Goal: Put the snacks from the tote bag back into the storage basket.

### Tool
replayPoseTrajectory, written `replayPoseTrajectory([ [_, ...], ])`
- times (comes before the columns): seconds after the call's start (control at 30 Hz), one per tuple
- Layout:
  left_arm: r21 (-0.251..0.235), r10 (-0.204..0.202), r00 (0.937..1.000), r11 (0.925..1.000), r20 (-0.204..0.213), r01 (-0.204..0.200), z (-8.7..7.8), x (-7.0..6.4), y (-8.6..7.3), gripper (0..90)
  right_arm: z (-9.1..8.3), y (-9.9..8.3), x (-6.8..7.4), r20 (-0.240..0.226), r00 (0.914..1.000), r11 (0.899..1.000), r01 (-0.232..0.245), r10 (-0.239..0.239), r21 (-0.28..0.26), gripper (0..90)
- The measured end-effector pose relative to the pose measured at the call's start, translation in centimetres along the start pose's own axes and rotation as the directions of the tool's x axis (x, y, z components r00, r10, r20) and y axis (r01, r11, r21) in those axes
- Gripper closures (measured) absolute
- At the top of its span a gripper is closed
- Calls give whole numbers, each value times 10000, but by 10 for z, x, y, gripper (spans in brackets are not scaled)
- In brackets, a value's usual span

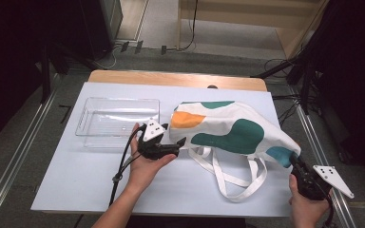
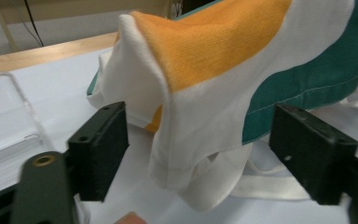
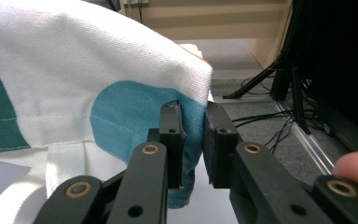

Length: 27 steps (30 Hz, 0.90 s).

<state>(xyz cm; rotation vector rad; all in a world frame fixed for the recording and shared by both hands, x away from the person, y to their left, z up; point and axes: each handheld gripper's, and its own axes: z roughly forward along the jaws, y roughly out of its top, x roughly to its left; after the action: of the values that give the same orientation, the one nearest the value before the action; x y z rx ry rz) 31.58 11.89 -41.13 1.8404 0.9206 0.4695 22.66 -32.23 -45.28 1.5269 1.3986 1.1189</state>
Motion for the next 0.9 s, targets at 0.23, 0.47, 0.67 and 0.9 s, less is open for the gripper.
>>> replayPoseTrajectory([
  [0.23,-412,-66,9979,9991,648,93,-11,2,5,877,-4,5,0,-166,9994,9995,-300,298,-134,835],
  [0.47,-1250,793,9846,9903,1555,-600,-48,-10,24,887,-12,32,2,-38,9998,9957,-178,175,-905,856],
  [0.67,-2292,1184,9702,9710,2115,-685,-80,-14,43,888,-19,63,6,-61,9994,9832,-347,341,-1789,874],
  [0.9,-1671,31,9885,9857,1515,225,-71,10,30,885,-3,83,23,-179,9995,9840,233,-269,-1768,882],
])
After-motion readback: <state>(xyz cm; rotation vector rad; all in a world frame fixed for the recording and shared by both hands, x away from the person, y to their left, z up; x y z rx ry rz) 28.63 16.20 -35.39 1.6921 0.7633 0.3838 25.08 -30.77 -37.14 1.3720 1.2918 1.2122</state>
